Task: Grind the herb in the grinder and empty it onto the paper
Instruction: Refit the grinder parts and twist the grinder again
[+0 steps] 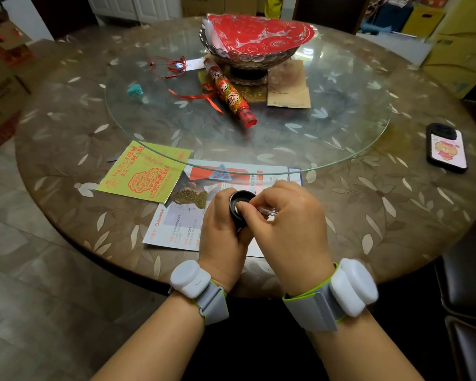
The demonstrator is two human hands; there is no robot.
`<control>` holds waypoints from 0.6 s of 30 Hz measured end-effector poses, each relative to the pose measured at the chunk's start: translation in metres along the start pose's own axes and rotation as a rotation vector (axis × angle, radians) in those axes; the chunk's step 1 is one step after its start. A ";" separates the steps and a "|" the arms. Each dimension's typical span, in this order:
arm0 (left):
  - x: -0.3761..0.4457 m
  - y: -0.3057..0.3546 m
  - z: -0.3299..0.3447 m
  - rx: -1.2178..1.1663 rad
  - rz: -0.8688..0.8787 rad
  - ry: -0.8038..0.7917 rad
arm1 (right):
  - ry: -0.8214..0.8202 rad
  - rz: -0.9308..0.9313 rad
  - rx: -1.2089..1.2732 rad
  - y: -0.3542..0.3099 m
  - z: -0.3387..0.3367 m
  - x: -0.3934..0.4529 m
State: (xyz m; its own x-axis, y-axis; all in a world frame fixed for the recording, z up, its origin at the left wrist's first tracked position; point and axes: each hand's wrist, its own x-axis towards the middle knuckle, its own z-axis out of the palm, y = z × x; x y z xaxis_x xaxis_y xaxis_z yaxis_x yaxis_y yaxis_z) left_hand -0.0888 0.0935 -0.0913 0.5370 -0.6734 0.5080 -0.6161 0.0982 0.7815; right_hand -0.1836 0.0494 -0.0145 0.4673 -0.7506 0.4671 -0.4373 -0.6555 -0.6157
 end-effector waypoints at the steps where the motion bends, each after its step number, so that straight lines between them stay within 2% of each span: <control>1: 0.000 0.002 0.000 -0.012 -0.002 0.002 | -0.056 -0.008 0.004 0.002 -0.004 0.002; 4: 0.000 0.006 -0.001 -0.014 0.022 -0.021 | -0.200 -0.011 0.051 0.008 -0.016 0.010; 7: 0.000 0.008 0.001 0.005 0.040 -0.039 | -0.254 -0.037 0.025 0.012 -0.024 0.016; 18: 0.001 0.007 0.001 0.038 0.052 -0.055 | -0.285 -0.243 -0.272 0.007 -0.027 0.019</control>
State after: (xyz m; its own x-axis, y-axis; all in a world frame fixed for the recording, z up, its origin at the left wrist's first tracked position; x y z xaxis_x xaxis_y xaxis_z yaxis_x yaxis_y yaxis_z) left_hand -0.0934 0.0926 -0.0860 0.4722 -0.7075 0.5258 -0.6642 0.1066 0.7400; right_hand -0.1982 0.0281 0.0070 0.7573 -0.5447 0.3604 -0.4569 -0.8361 -0.3035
